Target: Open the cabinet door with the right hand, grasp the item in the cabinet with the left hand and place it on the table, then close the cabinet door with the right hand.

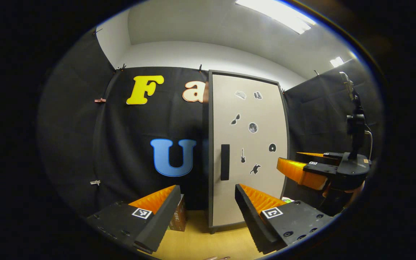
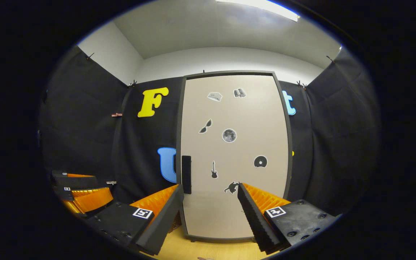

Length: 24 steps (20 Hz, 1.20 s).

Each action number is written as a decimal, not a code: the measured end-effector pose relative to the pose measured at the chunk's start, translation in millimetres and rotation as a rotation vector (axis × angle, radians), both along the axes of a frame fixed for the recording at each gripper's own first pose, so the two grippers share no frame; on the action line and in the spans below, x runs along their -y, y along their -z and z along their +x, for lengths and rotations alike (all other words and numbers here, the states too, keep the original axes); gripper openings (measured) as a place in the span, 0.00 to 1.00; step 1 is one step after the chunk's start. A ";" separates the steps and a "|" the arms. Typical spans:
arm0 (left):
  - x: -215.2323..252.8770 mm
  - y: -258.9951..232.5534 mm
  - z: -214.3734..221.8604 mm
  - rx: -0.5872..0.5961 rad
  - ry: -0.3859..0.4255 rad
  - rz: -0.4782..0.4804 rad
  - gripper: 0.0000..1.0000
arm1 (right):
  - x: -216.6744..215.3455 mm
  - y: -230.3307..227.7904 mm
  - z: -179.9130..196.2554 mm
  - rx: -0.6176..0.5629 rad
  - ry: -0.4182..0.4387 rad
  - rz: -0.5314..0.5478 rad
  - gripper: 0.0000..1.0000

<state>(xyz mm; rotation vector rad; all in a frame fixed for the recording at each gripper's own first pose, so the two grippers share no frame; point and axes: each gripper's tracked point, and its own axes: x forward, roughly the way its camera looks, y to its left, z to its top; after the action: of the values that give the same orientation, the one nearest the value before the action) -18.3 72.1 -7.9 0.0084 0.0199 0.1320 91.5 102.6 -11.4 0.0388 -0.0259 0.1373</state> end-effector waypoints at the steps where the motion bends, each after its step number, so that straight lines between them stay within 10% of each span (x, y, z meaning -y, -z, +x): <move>1: -6.4 0.2 -2.8 -0.001 -0.012 0.005 0.95 | -9.9 -0.6 5.4 0.007 -0.010 0.004 0.97; 24: -106.9 50.1 -35.2 -0.125 -0.222 0.021 0.95 | -77.8 64.8 159.6 -0.045 0.074 -0.023 0.96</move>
<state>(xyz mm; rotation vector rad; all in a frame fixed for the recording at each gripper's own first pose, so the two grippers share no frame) -53.5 179.1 -58.0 0.0356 0.1441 0.3533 251.1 180.4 -76.2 0.0178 0.0195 0.0624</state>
